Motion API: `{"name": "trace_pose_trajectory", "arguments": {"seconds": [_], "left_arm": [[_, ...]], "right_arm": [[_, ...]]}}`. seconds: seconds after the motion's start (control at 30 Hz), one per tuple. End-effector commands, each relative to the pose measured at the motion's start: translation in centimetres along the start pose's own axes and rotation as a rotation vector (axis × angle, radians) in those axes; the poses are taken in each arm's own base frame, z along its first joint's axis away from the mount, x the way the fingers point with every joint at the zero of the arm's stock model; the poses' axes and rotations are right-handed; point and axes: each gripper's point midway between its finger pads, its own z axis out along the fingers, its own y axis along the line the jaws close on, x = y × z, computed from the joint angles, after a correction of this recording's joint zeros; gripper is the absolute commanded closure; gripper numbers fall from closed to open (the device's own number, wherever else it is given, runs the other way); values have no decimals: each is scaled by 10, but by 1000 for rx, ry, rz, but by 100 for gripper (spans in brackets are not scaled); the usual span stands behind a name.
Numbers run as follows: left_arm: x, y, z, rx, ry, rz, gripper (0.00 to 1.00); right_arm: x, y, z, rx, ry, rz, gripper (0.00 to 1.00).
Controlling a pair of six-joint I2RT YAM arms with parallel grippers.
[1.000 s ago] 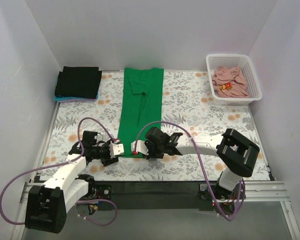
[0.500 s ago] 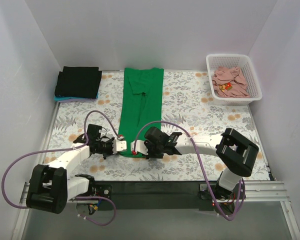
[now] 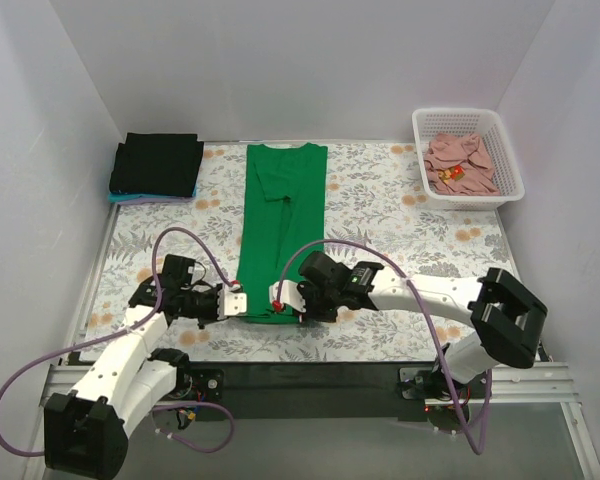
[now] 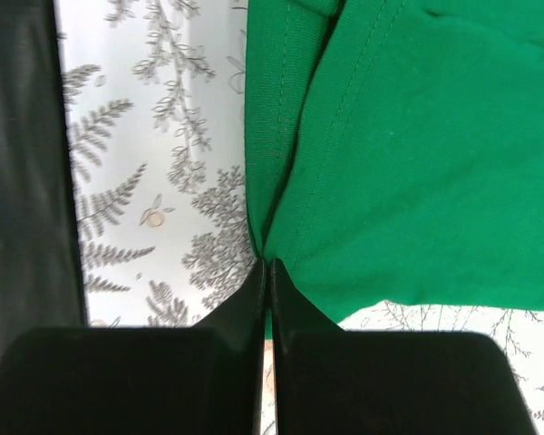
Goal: Fold and stack the t-shirts
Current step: Fold the tshirt
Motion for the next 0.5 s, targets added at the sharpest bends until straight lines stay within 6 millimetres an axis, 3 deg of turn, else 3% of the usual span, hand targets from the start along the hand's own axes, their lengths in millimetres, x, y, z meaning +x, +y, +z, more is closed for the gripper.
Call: {"name": "trace_pose_trajectory", "arguments": {"seconds": [0.0, 0.07, 0.17, 0.3, 0.33, 0.37, 0.4, 0.43, 0.47], "left_arm": [[-18, -11, -17, 38, -15, -33, 100], [-29, -3, -24, 9, -29, -69, 100], [-37, 25, -28, -77, -31, -99, 100], [-55, 73, -28, -178, -85, -118, 100], [-58, 83, -28, -192, -89, -115, 100], [-55, 91, -23, -189, -81, -153, 100], [-61, 113, -27, -242, -84, -121, 100], [-60, 122, -26, -255, -79, -116, 100], [-54, 130, -19, -246, -65, -138, 100]], "right_arm": [[2, 19, -24, -59, 14, 16, 99], [-1, 15, -35, -21, -1, 4, 99], [-4, -1, -46, 27, -19, -10, 99], [-11, -40, -53, 101, -11, -26, 99], [-17, -60, -61, 138, -29, -14, 99], [-13, -70, -58, 139, -11, -29, 99], [-13, -81, -59, 154, -7, -31, 99], [-15, -100, -67, 192, -17, -25, 99], [-11, -110, -63, 193, 2, -36, 99]]}}
